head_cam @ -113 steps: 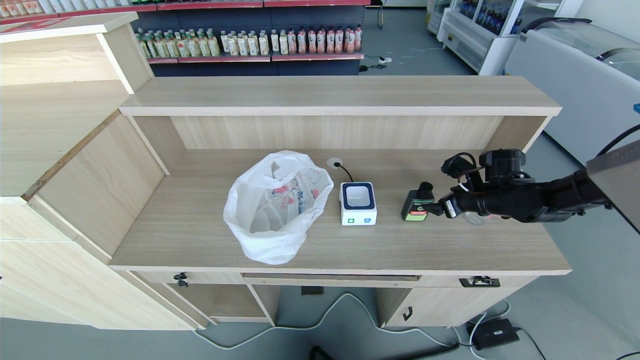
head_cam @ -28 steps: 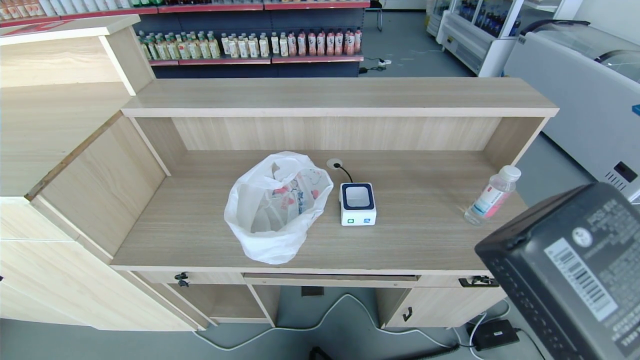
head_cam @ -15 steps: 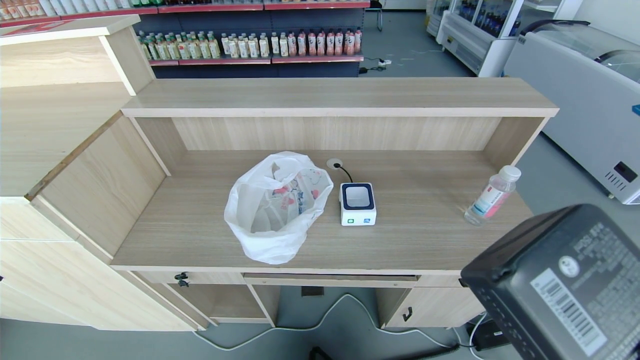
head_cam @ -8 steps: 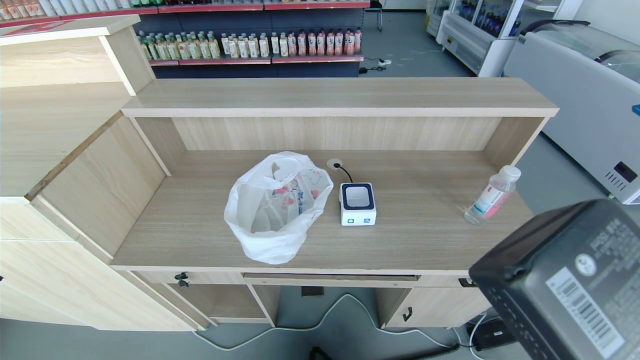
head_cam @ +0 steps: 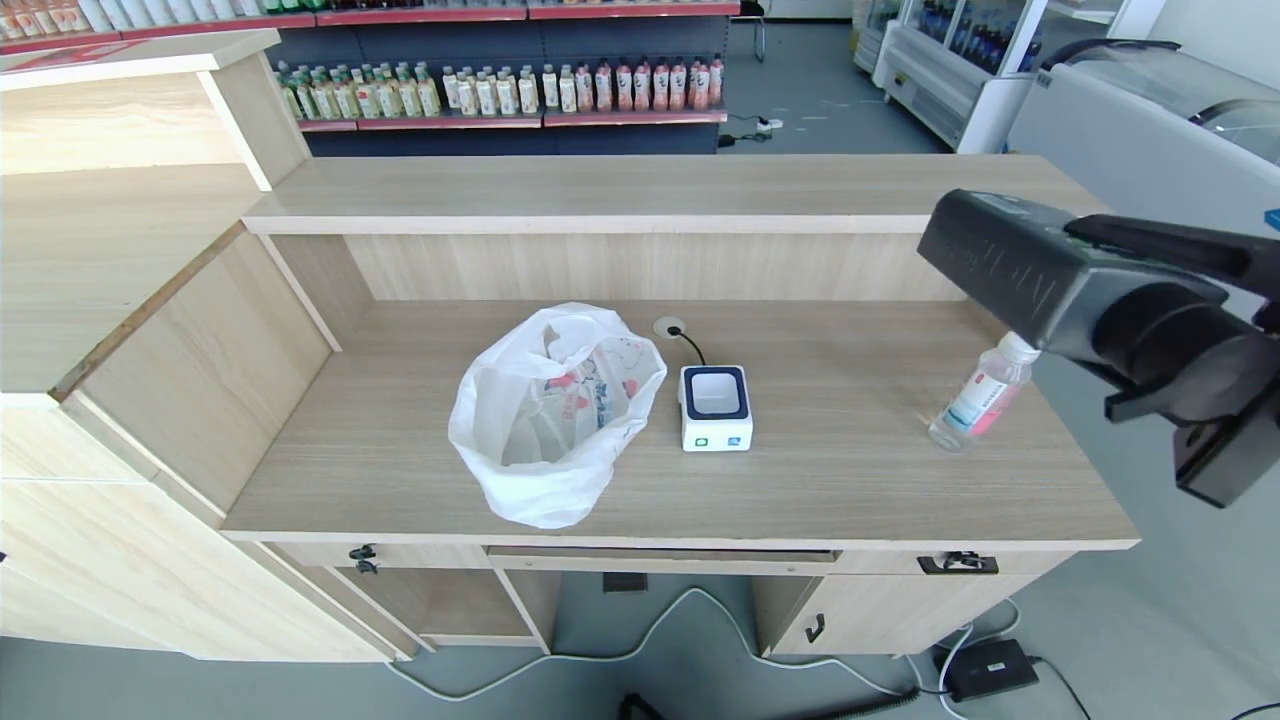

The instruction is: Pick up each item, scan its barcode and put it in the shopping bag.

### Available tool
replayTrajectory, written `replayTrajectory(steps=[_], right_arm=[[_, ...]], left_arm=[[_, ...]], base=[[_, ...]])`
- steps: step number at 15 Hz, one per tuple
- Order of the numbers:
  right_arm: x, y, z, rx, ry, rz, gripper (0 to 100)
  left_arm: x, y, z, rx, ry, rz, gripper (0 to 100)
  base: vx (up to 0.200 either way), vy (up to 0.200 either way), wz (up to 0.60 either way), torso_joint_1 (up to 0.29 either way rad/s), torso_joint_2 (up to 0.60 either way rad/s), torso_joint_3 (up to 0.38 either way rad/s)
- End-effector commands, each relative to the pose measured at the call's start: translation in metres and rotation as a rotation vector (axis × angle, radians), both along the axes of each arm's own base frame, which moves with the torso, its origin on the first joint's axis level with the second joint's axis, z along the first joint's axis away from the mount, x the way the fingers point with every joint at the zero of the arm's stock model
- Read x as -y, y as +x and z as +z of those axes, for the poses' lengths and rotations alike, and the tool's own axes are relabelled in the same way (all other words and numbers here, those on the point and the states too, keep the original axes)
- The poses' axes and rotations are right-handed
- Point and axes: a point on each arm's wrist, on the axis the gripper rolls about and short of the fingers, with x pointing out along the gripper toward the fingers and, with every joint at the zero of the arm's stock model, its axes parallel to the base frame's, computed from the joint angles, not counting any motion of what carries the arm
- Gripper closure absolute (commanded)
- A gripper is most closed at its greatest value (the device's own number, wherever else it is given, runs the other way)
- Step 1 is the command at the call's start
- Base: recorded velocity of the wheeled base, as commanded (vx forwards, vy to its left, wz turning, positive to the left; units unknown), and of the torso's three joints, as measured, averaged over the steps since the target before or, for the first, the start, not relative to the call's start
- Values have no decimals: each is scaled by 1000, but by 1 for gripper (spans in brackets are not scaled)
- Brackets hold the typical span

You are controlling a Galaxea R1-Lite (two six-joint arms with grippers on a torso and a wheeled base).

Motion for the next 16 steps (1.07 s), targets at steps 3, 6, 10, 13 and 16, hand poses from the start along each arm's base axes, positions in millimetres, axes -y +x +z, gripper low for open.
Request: replayTrajectory(steps=[3,6,10,13,16], right_arm=[[52,13,-23,-268,354,-461,100],[96,16,-40,-456,465,-593,100],[129,9,-55,-623,527,-640,100],[132,20,-56,-705,609,-571,100],[137,37,-54,-744,647,-559,100]], left_arm=[[0,0,0,1,0,0,0],[0,0,0,1,0,0,0],[0,0,0,1,0,0,0],[0,0,0,1,0,0,0],[0,0,0,1,0,0,0]], base=[[0,0,0,0,0,0],[0,0,0,0,0,0],[0,0,0,0,0,0],[0,0,200,1,-1,1],[0,0,600,-1,-1,2]])
